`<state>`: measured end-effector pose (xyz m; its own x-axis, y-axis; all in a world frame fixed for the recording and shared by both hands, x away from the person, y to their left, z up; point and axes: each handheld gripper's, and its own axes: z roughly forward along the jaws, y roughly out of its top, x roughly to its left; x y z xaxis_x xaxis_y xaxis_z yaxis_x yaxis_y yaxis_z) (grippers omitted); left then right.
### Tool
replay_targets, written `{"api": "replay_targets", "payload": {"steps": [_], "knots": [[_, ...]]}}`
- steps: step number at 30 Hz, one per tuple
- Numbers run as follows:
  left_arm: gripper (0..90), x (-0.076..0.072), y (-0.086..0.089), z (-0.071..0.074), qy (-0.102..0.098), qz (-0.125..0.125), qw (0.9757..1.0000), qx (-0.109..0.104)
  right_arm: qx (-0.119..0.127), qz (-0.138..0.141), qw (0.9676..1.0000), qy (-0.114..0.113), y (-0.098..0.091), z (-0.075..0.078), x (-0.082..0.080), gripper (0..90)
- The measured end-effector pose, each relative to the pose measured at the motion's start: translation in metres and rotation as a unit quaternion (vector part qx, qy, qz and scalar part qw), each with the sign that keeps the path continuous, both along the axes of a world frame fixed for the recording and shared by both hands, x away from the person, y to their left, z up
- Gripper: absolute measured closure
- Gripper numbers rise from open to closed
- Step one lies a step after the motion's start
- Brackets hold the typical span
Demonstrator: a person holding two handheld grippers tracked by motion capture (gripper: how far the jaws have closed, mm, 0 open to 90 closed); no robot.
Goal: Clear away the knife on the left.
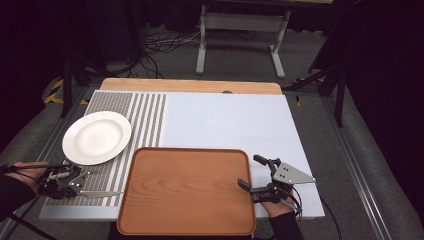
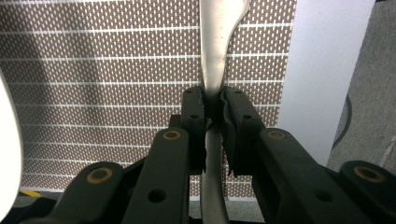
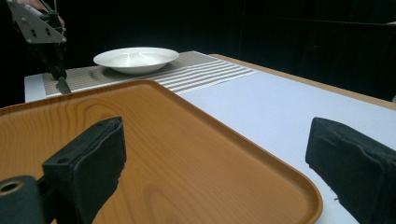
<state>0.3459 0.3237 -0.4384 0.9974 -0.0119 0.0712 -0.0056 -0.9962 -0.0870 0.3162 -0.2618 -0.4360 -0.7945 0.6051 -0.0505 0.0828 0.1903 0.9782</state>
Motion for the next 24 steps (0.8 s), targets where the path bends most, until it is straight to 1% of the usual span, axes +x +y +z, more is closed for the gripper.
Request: {"api": "replay_targets", "payload": {"steps": [2,3,4,5,6,7,8,9,10,11,12,13,14,15,19,20,21,22,23,24], "knots": [[80.5,-0.001,-0.001,0.001,-0.001,0.006,1.0,0.005,0.0,0.001,1.0,0.001,0.0,0.0,0.0,5.7],[80.5,-0.001,-0.001,0.0,-0.002,0.015,0.9999,0.003,0.0,0.001,1.0,0.001,0.0,0.0,0.0,5.7],[80.5,-0.001,-0.001,0.001,0.0,0.02,0.9997,0.012,-0.001,0.001,1.0,0.001,0.0,0.0,0.0,5.7],[80.5,-0.001,-0.001,0.002,-0.002,0.017,0.9998,0.013,-0.001,0.0,1.0,0.001,0.0,0.0,0.0,5.7],[80.6,-0.001,0.0,0.001,0.003,0.021,0.9998,0.003,0.0,0.0,1.0,0.002,0.0,0.0,0.001,5.7],[80.5,-0.002,0.0,0.003,-0.001,0.024,0.9996,0.013,0.0,0.001,1.0,0.002,0.001,0.0,0.001,5.7],[80.5,-0.001,0.002,0.003,-0.001,0.025,0.9997,0.007,0.0,0.001,1.0,0.002,0.001,0.0,0.001,5.7],[80.5,-0.001,0.003,0.004,-0.003,0.032,0.9994,0.011,0.0,0.001,1.0,0.001,0.001,0.0,0.001,5.7],[80.6,-0.001,0.004,0.005,0.0,0.041,0.9991,0.008,-0.001,0.001,1.0,0.001,0.001,0.0,0.001,5.7],[80.5,0.0,0.005,0.007,-0.001,0.048,0.9988,0.005,0.0,0.0,1.0,0.001,0.001,0.0,0.001,5.7],[80.5,0.0,0.005,0.01,-0.005,0.061,0.9981,0.007,0.001,-0.001,1.0,0.001,0.0,0.0,0.001,5.7],[80.5,0.001,0.006,0.012,-0.001,0.068,0.9977,0.002,0.003,-0.001,1.0,0.001,0.0,0.0,0.001,5.7],[80.5,0.001,0.007,0.015,-0.003,0.077,0.997,-0.005,0.003,-0.001,1.0,0.001,0.0,0.0,0.001,5.7],[80.5,0.002,0.007,0.019,0.0,0.089,0.9959,-0.014,0.004,-0.001,1.0,0.0,0.0,0.0,0.0,5.7],[80.5,0.003,0.007,0.028,0.0,0.111,0.9932,-0.034,0.006,-0.001,1.0,0.001,0.0,0.0,0.001,5.7],[80.5,0.003,0.006,0.033,0.0,0.121,0.9916,-0.046,0.006,-0.001,1.0,0.001,0.0,0.0,0.001,5.7],[80.5,0.003,0.006,0.033,0.0,0.121,0.9916,-0.046,0.006,-0.001,1.0,0.001,0.0,0.0,0.001,5.7],[80.5,0.003,0.006,0.035,0.002,0.128,0.9905,-0.05,0.007,-0.001,1.0,0.001,0.0,0.0,0.001,5.7],[80.5,0.004,0.006,0.037,0.004,0.142,0.988,-0.061,0.007,-0.001,1.0,0.001,0.0,0.0,0.001,5.7],[80.4,0.005,0.006,0.04,0.011,0.16,0.984,-0.078,0.009,0.0,1.0,0.001,0.0,0.0,0.001,5.7]]}}
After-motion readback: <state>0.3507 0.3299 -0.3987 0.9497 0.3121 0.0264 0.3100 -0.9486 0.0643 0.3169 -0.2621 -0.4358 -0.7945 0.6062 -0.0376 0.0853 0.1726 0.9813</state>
